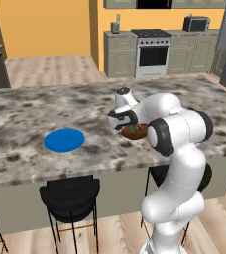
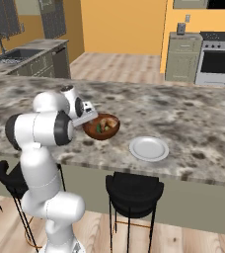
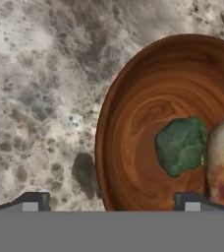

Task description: Pick the chicken drumstick and broccoli from their plates and place them in the bowl. Then put the bowl in the fridge.

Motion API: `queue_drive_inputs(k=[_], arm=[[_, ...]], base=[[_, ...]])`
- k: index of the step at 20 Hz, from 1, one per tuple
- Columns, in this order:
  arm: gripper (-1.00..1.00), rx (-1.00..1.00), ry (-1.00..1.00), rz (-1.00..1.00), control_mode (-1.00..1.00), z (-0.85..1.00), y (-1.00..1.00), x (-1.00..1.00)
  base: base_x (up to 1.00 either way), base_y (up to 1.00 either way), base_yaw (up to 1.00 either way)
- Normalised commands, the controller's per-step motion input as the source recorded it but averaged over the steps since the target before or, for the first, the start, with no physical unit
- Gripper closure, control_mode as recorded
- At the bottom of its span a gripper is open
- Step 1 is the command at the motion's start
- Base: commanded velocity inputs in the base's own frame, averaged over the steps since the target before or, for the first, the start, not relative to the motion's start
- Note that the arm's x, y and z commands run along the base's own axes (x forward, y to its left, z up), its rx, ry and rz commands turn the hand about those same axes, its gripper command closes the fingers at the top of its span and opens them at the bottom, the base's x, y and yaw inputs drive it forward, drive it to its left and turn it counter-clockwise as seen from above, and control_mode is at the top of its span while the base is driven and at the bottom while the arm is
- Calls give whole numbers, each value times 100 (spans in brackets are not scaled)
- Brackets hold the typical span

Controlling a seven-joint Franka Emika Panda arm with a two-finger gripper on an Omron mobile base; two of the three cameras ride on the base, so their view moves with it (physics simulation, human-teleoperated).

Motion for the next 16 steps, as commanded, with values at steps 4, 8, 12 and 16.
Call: queue_drive_inputs(k=[4, 8, 12, 16], arm=[[-100, -7, 8, 11, -100, -27, 11, 42], [-100, -7, 8, 3, -100, -34, 6, 18], [-100, -2, 3, 2, -100, -30, 2, 17], [-100, 0, 0, 1, -100, -28, 0, 13]], base=[[0, 0, 0], [0, 0, 0], [0, 0, 0], [0, 0, 0]])
